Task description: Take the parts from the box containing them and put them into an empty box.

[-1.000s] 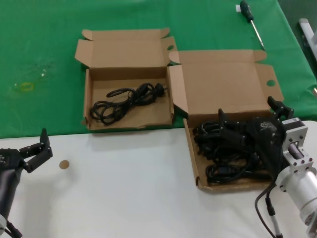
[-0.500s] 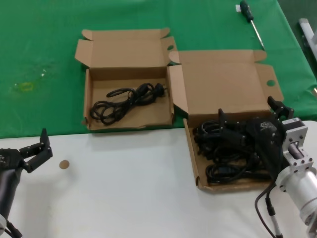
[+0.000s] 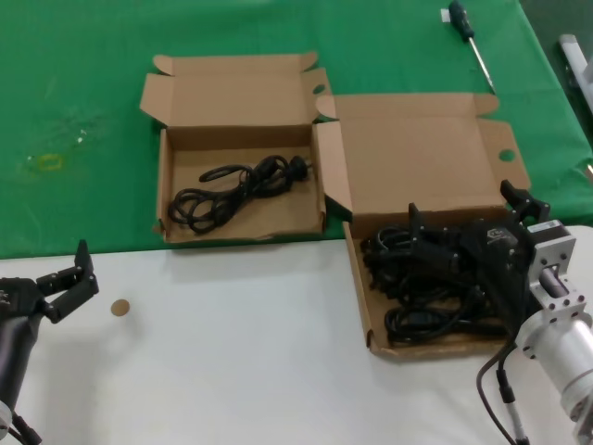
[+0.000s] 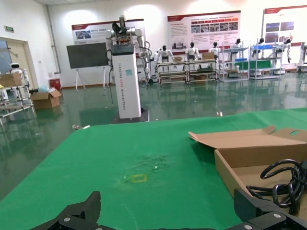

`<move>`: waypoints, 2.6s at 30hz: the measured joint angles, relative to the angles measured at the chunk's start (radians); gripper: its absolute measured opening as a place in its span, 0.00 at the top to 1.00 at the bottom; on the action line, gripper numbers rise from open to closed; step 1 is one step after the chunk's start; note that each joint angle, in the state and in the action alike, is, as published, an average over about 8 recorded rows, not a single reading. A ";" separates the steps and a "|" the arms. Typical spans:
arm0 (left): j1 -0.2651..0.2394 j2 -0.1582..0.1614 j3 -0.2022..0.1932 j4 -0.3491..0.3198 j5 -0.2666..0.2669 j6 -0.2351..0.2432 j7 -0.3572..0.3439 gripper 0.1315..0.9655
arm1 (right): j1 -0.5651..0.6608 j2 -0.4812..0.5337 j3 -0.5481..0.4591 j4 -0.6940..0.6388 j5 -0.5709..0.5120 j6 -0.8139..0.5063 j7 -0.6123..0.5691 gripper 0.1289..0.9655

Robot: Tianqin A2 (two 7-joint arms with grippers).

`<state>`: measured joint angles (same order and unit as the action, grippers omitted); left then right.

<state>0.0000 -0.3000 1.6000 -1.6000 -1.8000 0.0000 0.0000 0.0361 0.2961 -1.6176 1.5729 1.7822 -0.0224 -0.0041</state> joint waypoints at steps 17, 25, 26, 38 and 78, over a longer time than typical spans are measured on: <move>0.000 0.000 0.000 0.000 0.000 0.000 0.000 0.00 | 0.000 0.000 0.000 0.000 0.000 0.000 0.000 0.00; 0.000 0.000 0.000 0.000 0.000 0.000 0.000 0.00 | 0.000 0.000 0.000 0.000 0.000 0.000 0.000 0.00; 0.000 0.000 0.000 0.000 0.000 0.000 0.000 0.00 | 0.000 0.000 0.000 0.000 0.000 0.000 0.000 0.00; 0.000 0.000 0.000 0.000 0.000 0.000 0.000 0.00 | 0.000 0.000 0.000 0.000 0.000 0.000 0.000 0.00; 0.000 0.000 0.000 0.000 0.000 0.000 0.000 0.00 | 0.000 0.000 0.000 0.000 0.000 0.000 0.000 0.00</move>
<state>0.0000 -0.3000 1.6000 -1.6000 -1.8000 0.0000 0.0000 0.0361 0.2961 -1.6176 1.5729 1.7822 -0.0225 -0.0041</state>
